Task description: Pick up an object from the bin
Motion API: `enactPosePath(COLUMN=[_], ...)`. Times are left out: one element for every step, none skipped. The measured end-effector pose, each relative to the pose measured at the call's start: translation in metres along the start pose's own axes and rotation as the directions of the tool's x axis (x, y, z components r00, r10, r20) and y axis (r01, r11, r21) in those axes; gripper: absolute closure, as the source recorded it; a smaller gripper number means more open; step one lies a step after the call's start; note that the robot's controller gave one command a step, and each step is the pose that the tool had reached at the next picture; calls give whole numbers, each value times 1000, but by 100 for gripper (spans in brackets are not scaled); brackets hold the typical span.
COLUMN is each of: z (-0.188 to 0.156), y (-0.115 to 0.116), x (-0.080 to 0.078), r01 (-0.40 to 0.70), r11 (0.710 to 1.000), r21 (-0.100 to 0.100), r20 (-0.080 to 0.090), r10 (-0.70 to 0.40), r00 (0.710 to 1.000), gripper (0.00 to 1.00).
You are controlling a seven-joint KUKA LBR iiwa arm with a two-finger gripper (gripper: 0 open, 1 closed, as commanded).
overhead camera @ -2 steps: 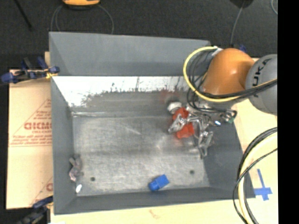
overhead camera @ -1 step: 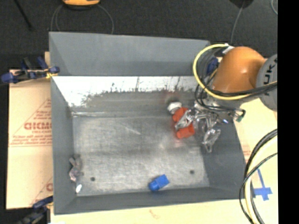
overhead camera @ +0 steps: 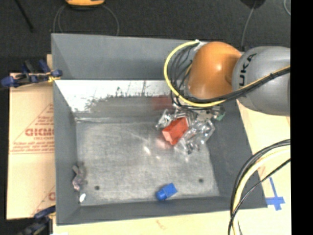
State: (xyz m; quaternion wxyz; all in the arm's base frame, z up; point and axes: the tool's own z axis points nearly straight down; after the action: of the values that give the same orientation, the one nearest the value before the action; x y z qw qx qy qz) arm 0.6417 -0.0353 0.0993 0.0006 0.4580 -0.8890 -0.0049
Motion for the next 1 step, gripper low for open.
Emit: enactPosePath(z=[25], y=[-15], x=[-2], r01=[162], r11=[987], r21=[6], r20=[3], r10=[-162], r00=[987], gripper=[0])
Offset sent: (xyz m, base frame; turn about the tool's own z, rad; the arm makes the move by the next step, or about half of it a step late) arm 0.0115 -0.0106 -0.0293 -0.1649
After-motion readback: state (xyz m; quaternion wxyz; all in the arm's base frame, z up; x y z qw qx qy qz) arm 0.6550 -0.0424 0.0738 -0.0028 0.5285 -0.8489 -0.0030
